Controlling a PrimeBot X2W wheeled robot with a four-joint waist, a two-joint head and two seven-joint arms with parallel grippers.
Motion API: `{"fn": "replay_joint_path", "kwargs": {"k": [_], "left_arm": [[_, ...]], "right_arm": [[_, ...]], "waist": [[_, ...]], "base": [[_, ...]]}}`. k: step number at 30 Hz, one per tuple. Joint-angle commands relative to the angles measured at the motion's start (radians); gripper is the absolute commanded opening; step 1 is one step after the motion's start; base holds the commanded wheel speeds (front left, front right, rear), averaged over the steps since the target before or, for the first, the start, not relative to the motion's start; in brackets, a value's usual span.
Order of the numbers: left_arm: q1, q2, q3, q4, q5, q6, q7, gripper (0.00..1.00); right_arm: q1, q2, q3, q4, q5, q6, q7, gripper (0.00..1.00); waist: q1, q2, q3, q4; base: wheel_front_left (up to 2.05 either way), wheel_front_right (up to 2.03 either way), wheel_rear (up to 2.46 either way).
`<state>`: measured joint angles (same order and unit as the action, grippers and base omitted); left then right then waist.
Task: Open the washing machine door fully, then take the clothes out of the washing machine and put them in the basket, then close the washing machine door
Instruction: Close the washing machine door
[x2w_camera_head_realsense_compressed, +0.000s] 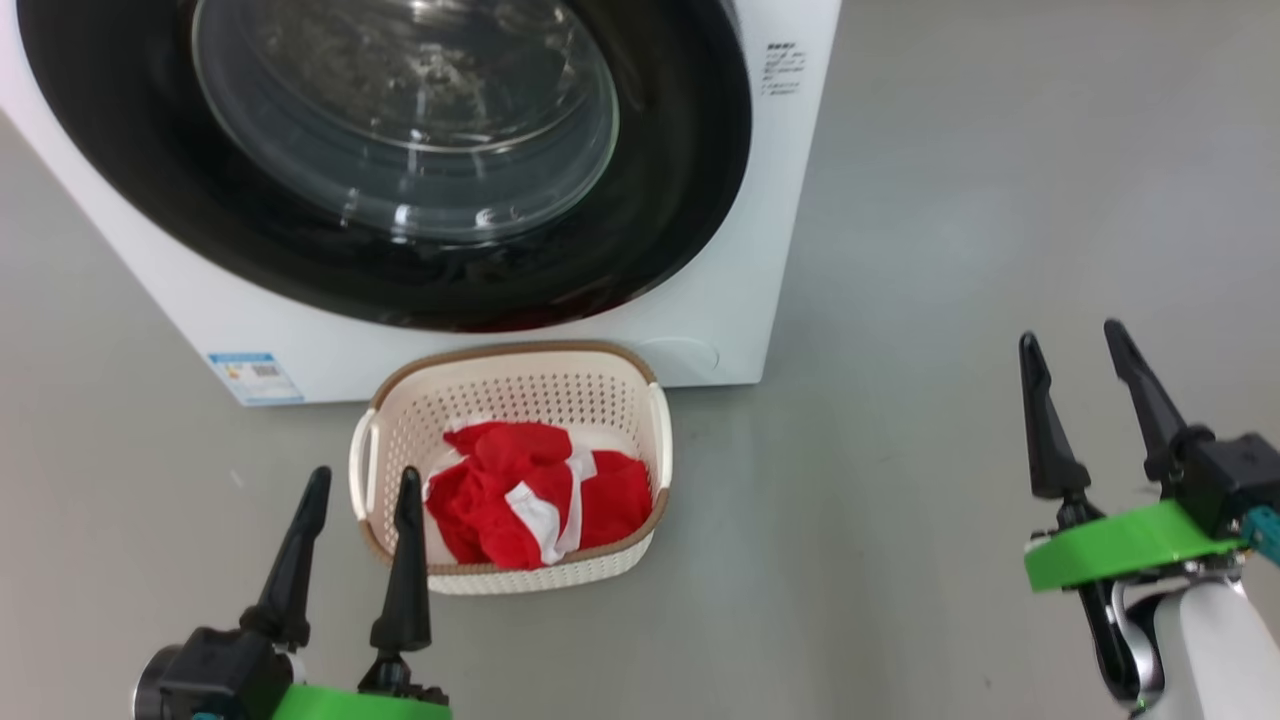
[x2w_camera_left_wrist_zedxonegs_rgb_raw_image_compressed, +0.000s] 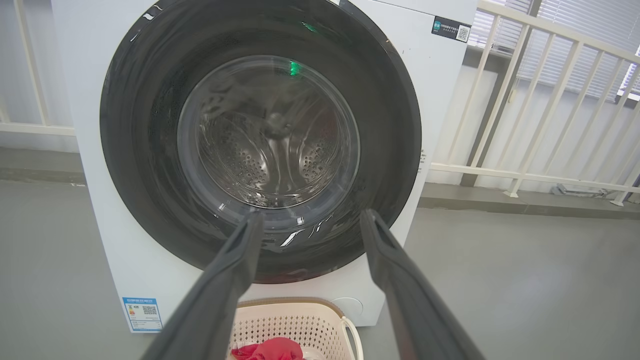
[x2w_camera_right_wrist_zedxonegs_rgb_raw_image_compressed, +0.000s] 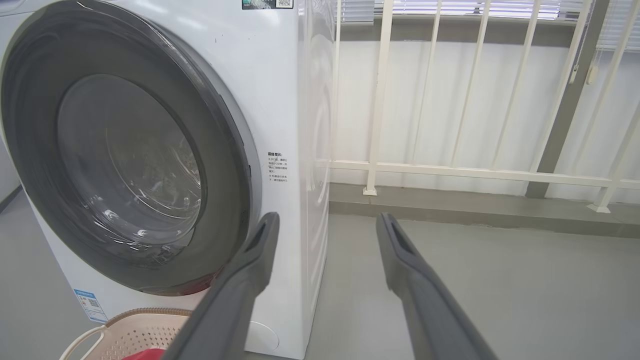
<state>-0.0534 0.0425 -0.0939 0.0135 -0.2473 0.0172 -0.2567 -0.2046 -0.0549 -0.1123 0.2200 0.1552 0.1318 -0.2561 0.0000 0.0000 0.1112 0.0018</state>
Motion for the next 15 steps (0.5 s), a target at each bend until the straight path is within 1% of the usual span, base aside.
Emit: {"fn": "replay_joint_path", "kwargs": {"k": [1, 8, 15], "left_arm": [[-0.003, 0.008, 0.038, -0.020, 0.007, 0.001, -0.005, 1.00], [0.049, 0.008, 0.064, -0.011, 0.026, -0.003, -0.005, 1.00], [0.086, 0.008, 0.079, -0.010, 0.036, -0.005, -0.005, 1.00]], "right_arm": [[0.006, 0.001, 0.023, -0.036, -0.012, -0.001, -0.006, 1.00], [0.107, 0.004, 0.019, -0.113, -0.009, -0.001, -0.006, 1.00], [0.199, 0.004, 0.012, -0.167, 0.008, -0.001, -0.006, 1.00]], "waist": [[0.0000, 0.0000, -0.026, -0.022], [0.0000, 0.0000, -0.080, -0.042], [0.0000, 0.0000, -0.116, -0.042]], "base": [[0.00, 0.00, 0.00], [0.00, 0.00, 0.00], [0.00, 0.00, 0.00]]}}
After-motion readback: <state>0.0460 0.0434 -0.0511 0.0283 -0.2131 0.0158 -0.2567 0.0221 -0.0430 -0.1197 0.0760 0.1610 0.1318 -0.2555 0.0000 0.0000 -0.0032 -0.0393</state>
